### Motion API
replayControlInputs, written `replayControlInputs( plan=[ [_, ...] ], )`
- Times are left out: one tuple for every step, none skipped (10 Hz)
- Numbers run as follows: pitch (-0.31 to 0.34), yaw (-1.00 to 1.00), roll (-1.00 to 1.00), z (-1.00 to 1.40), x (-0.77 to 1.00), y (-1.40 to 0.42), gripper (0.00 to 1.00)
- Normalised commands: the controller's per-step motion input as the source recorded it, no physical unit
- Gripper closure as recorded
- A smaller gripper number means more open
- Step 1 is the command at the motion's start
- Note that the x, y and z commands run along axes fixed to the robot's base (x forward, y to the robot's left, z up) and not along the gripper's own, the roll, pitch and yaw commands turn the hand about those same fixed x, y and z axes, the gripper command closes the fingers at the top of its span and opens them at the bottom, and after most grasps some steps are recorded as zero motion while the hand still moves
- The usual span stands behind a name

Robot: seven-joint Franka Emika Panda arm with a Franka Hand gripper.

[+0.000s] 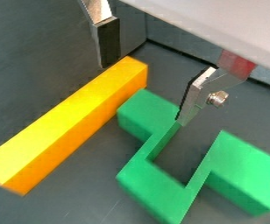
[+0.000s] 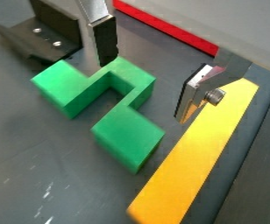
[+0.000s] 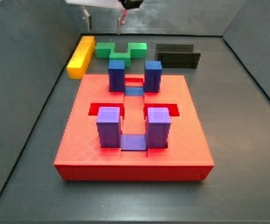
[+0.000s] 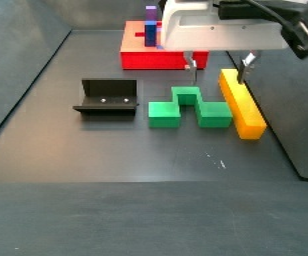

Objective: Pick up the yellow object. Move up. Move to above the board. Insert the yellow object.
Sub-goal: Pick up the yellow object.

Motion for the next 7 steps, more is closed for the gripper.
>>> replayControlInputs(
  plan=[
    [-0.089, 0.00, -0.04, -0.25, -0.38, -0.03, 0.00],
    [-0.097, -0.09, 0.02, -0.32, -0.47, -0.22, 0.00],
    [-0.109, -0.16, 0.03, -0.33, -0.64, -0.25, 0.00],
    [-0.100, -0.16, 0.00, -0.18, -0.34, 0.00, 0.00],
    [-0.109, -0.10, -0.07, -0.03, -0.22, 0.15, 0.00],
    [-0.091, -0.05, -0.12, 0.00, -0.15, 0.14, 0.00],
    [-0.090, 0.00, -0.09, 0.00, -0.17, 0.00, 0.00]
  ],
)
